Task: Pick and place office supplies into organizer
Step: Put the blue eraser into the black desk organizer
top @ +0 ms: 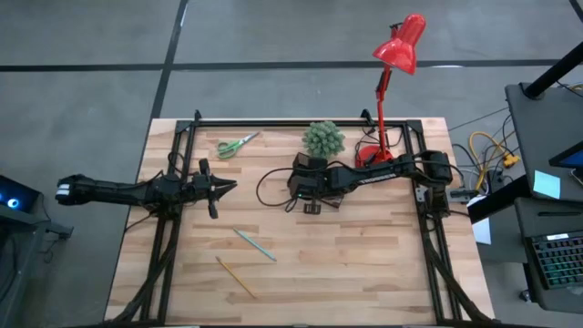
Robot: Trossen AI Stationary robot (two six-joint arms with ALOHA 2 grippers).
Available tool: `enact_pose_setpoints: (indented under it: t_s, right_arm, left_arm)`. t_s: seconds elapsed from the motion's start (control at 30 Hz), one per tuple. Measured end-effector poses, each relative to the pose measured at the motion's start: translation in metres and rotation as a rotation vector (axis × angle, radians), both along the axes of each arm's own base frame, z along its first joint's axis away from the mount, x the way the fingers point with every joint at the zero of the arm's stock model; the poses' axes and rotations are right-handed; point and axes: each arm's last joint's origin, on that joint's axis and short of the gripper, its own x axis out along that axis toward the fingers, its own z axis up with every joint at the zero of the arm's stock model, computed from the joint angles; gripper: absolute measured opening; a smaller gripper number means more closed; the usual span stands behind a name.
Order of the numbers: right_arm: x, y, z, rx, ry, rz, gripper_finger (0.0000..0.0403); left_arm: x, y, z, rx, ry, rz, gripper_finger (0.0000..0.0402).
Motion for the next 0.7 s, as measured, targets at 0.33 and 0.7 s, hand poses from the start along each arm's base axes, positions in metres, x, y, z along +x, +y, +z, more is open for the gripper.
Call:
enact_pose_setpoints:
  t_s: [0.33, 0.7]
  right_arm:
    - [0.0, 0.0, 0.0001, 0.001, 0.0, -0.001, 0.007]
    - [0.0001, -0.0001, 0.0, 0.034, -0.034, -0.065, 0.007]
  left_arm:
    - [0.0, 0.0, 0.0, 0.0, 0.0, 0.0, 0.0026]
    - [0.0, 0.0, -0.0001, 0.0, 0.001, 0.0, 0.0026]
